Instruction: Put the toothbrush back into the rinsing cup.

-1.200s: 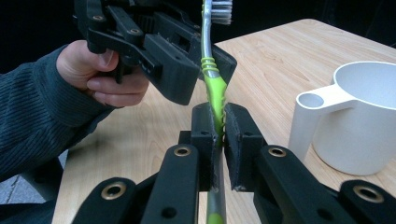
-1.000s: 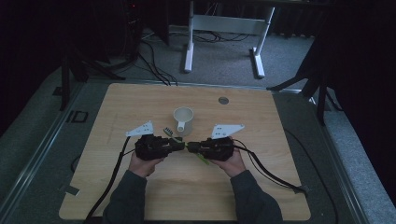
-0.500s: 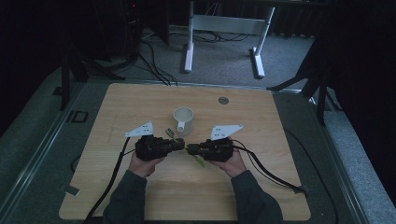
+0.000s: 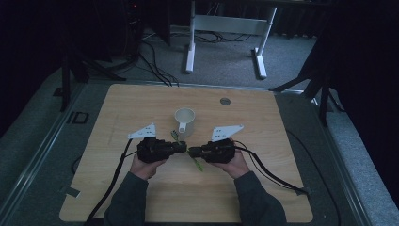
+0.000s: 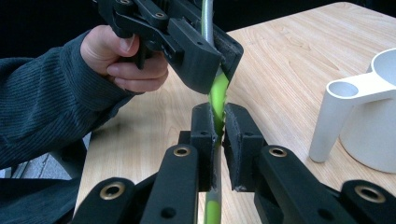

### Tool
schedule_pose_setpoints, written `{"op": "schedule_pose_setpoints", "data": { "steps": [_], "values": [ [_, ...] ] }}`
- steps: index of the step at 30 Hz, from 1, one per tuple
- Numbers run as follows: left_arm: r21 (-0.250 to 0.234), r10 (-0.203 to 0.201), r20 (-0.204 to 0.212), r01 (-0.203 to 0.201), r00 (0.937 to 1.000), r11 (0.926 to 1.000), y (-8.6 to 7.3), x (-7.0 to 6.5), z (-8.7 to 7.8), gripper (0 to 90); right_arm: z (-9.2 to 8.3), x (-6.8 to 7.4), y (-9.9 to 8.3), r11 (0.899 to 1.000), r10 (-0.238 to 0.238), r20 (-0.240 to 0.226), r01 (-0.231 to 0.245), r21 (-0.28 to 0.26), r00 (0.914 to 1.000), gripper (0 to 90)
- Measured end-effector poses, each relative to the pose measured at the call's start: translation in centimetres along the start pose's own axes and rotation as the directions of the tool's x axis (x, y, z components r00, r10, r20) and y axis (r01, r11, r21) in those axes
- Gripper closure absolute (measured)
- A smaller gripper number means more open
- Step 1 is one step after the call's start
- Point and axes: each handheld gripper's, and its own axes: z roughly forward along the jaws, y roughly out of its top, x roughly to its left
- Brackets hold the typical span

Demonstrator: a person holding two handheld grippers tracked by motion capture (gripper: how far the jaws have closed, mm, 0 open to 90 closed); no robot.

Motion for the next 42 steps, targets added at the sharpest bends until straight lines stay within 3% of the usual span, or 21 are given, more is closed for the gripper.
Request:
{"op": "schedule_pose_setpoints", "data": {
  "steps": [5, 21, 24, 35, 38, 42],
  "values": [
    [0.016, 0.002, -0.002, -0.002, 1.0000, 0.9999, 0.0, 0.0, 0.1, 83.1, 0.1, -0.2, 0.0, 1.000, 0.007, -0.006, -0.007, 0.030, 1.0000, 77.5],
    [0.053, 0.000, 0.008, 0.000, 1.0000, 0.9986, -0.4, 0.1, 0.8, 83.1, 1.0, -0.6, -0.3, 0.996, 0.018, -0.027, -0.016, 0.086, 0.9995, 77.9],
    [0.058, 0.001, 0.004, -0.001, 1.0000, 0.9983, -0.4, 0.1, 0.8, 83.1, 1.4, -0.4, -0.2, 0.993, 0.007, -0.015, -0.005, 0.117, 0.9999, 78.7],
    [0.078, -0.003, 0.007, 0.003, 1.0000, 0.9970, -0.6, 0.0, 1.0, 82.6, 1.6, -0.5, -0.1, 0.993, 0.017, -0.018, -0.015, 0.117, 0.9997, 80.6],
    [0.061, -0.008, 0.011, 0.007, 0.9999, 0.9981, -0.5, 0.1, 0.9, 81.4, 1.6, -0.5, -0.2, 0.993, 0.016, -0.015, -0.014, 0.117, 0.9998, 80.9],
    [0.043, -0.010, -0.010, 0.010, 0.9999, 0.9990, -0.2, 0.1, 0.6, 73.3, 1.5, -0.5, -0.2, 0.994, 0.013, -0.005, -0.013, 0.111, 0.9999, 81.0]
  ]
}}
